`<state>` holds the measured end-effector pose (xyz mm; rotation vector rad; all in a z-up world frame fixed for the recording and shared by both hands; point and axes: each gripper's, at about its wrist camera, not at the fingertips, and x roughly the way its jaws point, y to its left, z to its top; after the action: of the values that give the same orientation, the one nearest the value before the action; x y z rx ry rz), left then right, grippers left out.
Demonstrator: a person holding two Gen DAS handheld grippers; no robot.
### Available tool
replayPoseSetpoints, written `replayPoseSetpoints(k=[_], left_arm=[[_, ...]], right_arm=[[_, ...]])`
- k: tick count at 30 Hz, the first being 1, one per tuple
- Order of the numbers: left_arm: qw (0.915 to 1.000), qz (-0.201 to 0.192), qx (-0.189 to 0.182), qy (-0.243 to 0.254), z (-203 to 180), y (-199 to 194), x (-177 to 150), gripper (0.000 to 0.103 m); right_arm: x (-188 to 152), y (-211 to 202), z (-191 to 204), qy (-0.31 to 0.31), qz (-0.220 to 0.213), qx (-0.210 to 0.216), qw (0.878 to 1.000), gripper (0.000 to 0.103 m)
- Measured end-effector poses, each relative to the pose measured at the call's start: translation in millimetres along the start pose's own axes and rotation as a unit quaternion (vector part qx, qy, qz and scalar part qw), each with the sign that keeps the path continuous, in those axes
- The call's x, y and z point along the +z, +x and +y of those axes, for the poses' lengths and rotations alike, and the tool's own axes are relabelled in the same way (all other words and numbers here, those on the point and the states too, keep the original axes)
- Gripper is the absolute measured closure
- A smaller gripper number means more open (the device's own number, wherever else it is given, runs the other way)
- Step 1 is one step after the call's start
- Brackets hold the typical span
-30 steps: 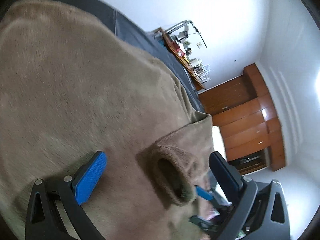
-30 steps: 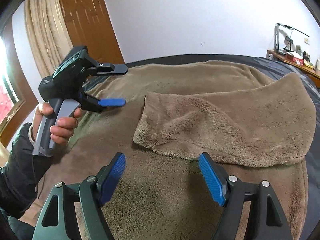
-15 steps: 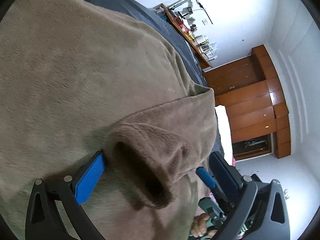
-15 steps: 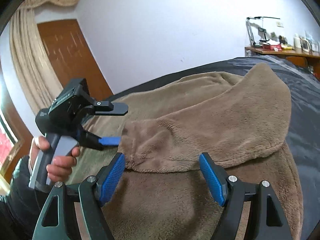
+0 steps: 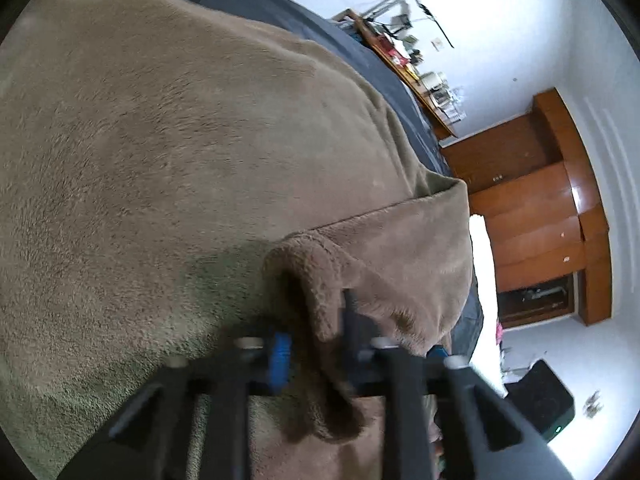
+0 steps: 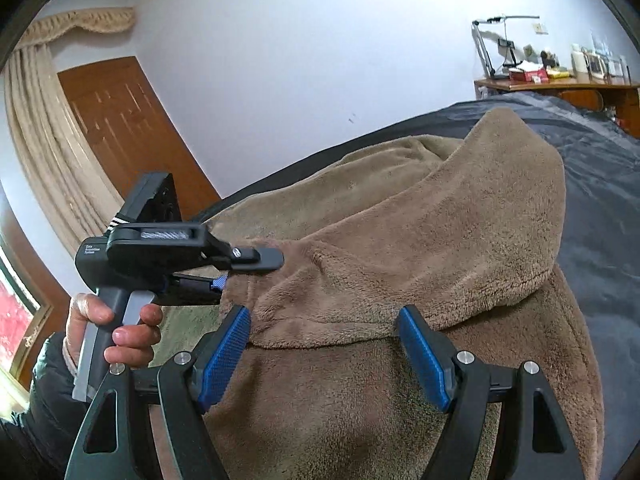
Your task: Fold clothes
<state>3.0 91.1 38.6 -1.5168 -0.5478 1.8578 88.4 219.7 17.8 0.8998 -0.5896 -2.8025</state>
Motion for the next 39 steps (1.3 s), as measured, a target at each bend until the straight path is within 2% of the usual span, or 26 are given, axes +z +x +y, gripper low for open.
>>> replayPoseSetpoints(k=[5, 10, 12, 16, 19, 22, 31, 37, 38, 39], left_arm=[[0.9982, -0.053, -0.012, 0.025, -11.1, -31.8, 9.6, 0.087], [0.9899, -0.132, -0.037, 0.035, -17.1, -86.2, 21.5, 0.087], [0.9849, -0.167, -0.038, 0.026, -6.2, -111.4, 24.5, 0.087], [0.9779, -0.207, -0.023, -0.013, 34.8, -146.9, 27.2, 0.087], [0.9776, -0.208, -0.003, -0.035, 60.1, -150.6, 26.4, 0.087], [0.9774, -0.204, 0.002, -0.055, 87.7, -146.4, 22.5, 0.087], [0.9780, -0.190, 0.031, -0.080, 124.7, -130.2, 11.0, 0.087], [0.9765, -0.178, 0.085, -0.087, 136.6, -109.7, 11.3, 0.067], [0.9767, -0.179, 0.083, -0.085, 136.0, -109.9, 10.0, 0.065], [0.9768, -0.181, 0.079, -0.082, 134.3, -110.4, 9.4, 0.060]], right_arm=[[-0.8, -2.0, 3.2, -0.009, -0.003, -0.007, 1.000, 0.025], [-0.5, -1.1, 3.9, -0.009, -0.001, -0.007, 1.000, 0.025], [-0.5, -0.6, 3.6, -0.008, 0.000, -0.006, 1.000, 0.025], [-0.9, -0.2, 4.4, -0.009, 0.002, -0.007, 1.000, 0.025], [-1.1, -0.3, 5.5, -0.010, 0.002, -0.009, 1.000, 0.025], [-0.4, -0.8, 6.2, -0.007, 0.003, -0.013, 1.000, 0.025], [2.3, 3.3, 5.0, -0.001, 0.015, -0.030, 0.999, 0.025], [11.6, 5.0, -5.8, 0.013, 0.037, -0.037, 0.999, 0.025], [15.6, 2.6, -6.9, 0.007, 0.035, -0.045, 0.998, 0.025], [19.6, -0.2, -7.9, 0.001, 0.032, -0.054, 0.998, 0.025]])
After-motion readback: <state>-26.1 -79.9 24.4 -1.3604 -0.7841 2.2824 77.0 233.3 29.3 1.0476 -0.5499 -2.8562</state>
